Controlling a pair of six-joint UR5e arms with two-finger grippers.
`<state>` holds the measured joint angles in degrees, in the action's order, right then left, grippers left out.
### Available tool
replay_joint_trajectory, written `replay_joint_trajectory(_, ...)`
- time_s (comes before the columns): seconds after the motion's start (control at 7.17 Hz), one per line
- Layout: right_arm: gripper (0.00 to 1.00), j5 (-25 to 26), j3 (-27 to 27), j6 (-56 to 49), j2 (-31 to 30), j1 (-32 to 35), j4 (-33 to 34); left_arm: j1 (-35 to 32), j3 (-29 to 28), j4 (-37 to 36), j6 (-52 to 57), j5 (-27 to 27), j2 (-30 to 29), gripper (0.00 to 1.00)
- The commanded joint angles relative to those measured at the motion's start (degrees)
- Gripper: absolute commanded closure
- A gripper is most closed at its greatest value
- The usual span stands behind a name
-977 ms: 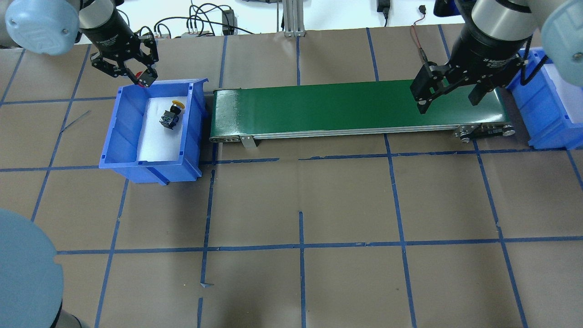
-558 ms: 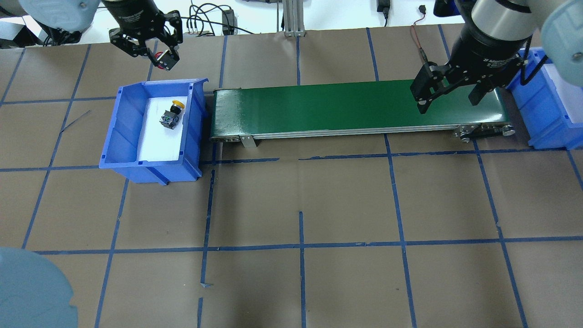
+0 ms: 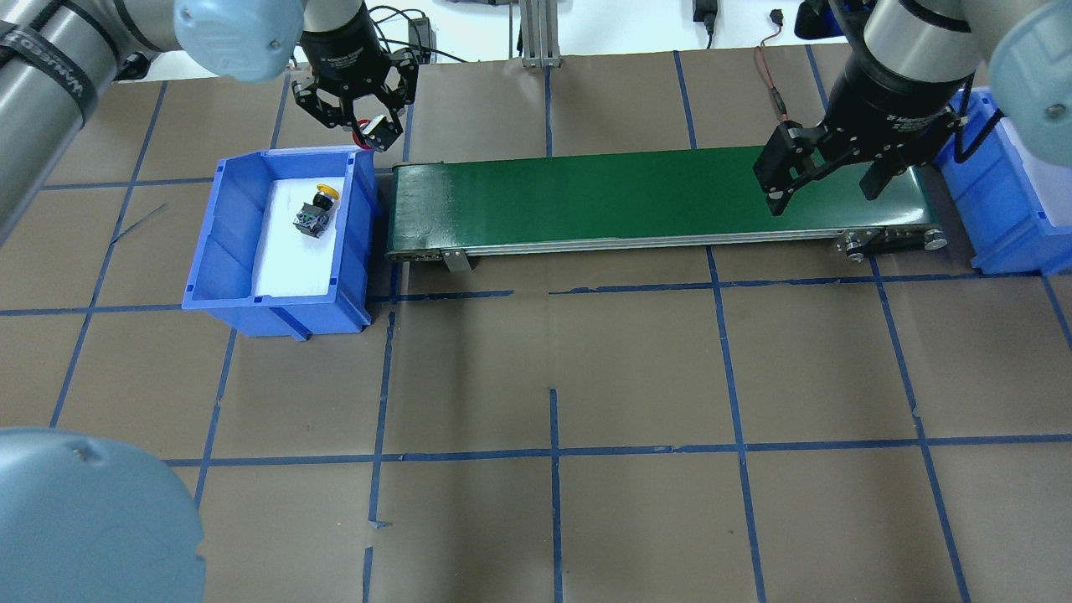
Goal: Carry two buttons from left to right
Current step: 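Carry the red button onto the green conveyor and release it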
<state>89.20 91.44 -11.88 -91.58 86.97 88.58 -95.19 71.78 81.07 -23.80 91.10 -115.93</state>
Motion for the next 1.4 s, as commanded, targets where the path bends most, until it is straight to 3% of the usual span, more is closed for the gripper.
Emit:
replay_joint_trajectory(0.0,0.01,0.0,0.1,-0.1,0.0,0.0,0.0,-2.4,0.1,-1.5,-1.6,0.0,-2.8,0.61)
replay_joint_trajectory(0.42,0.01,0.0,0.1,-0.1,0.0,0.0,0.0,-5.8,0.1,-5.4,-4.1,0.0,-6.0,0.61)
replay_joint_trajectory(0.7,0.01,0.0,0.1,-0.1,0.0,0.0,0.0,-5.8,0.2,-5.4,-3.9,0.1,-5.5,0.00)
replay_joint_trajectory(1.12,0.01,0.0,0.0,-0.1,0.0,0.0,0.0,-3.6,-0.7,-5.3,-2.4,2.0,-4.3,0.00)
replay_joint_trajectory(1.26,0.01,0.0,0.1,-0.1,0.0,0.0,0.0,0.1,-0.9,-5.3,5.5,3.2,-3.4,0.00)
